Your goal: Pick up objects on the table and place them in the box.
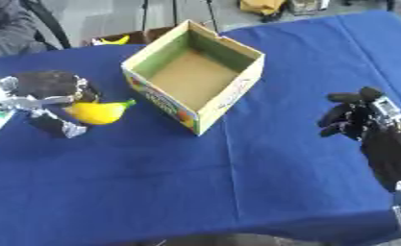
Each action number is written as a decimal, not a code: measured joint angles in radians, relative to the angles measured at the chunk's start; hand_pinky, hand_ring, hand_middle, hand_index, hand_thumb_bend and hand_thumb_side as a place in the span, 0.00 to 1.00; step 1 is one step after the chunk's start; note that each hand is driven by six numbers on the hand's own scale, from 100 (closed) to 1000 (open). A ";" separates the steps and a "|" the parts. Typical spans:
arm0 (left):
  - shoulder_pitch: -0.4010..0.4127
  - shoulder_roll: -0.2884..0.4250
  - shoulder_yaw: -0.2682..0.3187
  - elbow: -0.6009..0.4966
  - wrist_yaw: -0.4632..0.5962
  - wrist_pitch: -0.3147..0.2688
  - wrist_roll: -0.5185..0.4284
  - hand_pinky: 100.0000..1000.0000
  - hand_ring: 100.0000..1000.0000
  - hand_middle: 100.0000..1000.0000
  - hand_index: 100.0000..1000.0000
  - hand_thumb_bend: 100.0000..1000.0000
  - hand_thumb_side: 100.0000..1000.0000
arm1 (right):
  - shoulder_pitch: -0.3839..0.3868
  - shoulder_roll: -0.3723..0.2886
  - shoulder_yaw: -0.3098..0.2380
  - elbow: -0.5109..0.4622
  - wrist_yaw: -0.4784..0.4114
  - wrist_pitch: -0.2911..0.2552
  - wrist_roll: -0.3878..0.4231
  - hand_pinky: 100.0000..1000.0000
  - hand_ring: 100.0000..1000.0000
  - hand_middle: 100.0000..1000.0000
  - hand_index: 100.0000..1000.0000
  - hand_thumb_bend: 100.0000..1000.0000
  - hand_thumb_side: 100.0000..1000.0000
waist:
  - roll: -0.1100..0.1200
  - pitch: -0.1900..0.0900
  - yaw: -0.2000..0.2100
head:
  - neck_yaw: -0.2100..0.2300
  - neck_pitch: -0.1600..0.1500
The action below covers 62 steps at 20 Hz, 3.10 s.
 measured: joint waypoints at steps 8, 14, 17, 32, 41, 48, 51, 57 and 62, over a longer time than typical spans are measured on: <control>-0.128 0.014 0.002 0.068 -0.032 -0.010 0.009 0.48 0.45 0.45 0.60 0.00 0.13 | -0.012 -0.005 0.010 0.000 0.000 0.001 0.012 0.51 0.55 0.47 0.74 0.00 1.00 | 0.025 0.003 -0.050 | 0.022 0.000; -0.231 -0.016 0.025 0.173 -0.106 -0.043 0.043 0.50 0.45 0.45 0.59 0.00 0.11 | -0.037 -0.019 0.030 -0.002 0.001 0.005 0.031 0.51 0.55 0.47 0.74 0.00 1.00 | 0.062 0.019 -0.116 | 0.053 -0.005; -0.283 -0.052 0.052 0.242 -0.156 -0.060 0.065 0.51 0.45 0.45 0.59 0.00 0.12 | -0.051 -0.024 0.041 -0.005 0.003 0.007 0.043 0.51 0.55 0.47 0.74 0.00 1.00 | 0.078 0.028 -0.152 | 0.071 -0.015; -0.339 -0.178 0.112 0.443 -0.441 -0.136 0.229 0.57 0.49 0.48 0.61 0.02 0.11 | -0.115 -0.020 0.086 -0.013 0.014 0.023 0.086 0.51 0.55 0.47 0.74 0.00 1.00 | 0.156 0.074 -0.288 | 0.111 -0.085; -0.329 -0.185 0.120 0.442 -0.558 -0.188 0.233 0.74 0.77 0.77 0.81 0.99 1.00 | -0.121 -0.017 0.086 -0.013 0.024 0.019 0.085 0.51 0.55 0.47 0.74 0.00 1.00 | 0.157 0.088 -0.277 | 0.111 -0.089; -0.279 -0.148 0.199 0.338 -0.418 -0.143 0.385 0.66 0.71 0.73 0.77 0.67 0.85 | -0.090 -0.017 0.078 -0.012 0.024 0.014 0.079 0.51 0.55 0.47 0.74 0.00 1.00 | 0.109 0.058 -0.198 | 0.085 -0.081; -0.205 -0.090 0.228 0.237 -0.188 -0.105 0.445 0.61 0.65 0.70 0.75 0.39 0.77 | -0.074 -0.017 0.068 -0.010 0.022 0.011 0.073 0.51 0.55 0.47 0.74 0.00 1.00 | 0.091 0.043 -0.146 | 0.065 -0.070; 0.097 -0.046 0.294 -0.078 0.440 0.059 0.441 0.53 0.58 0.66 0.72 0.05 0.98 | -0.048 -0.016 0.049 -0.007 0.015 0.006 0.058 0.51 0.55 0.47 0.73 0.00 1.00 | 0.044 0.032 -0.046 | 0.026 -0.050; 0.297 -0.156 0.359 -0.295 0.777 0.221 0.368 0.52 0.57 0.66 0.72 0.08 1.00 | -0.035 -0.014 0.037 -0.007 0.012 0.004 0.045 0.51 0.55 0.47 0.73 0.00 1.00 | 0.029 0.032 -0.004 | 0.006 -0.035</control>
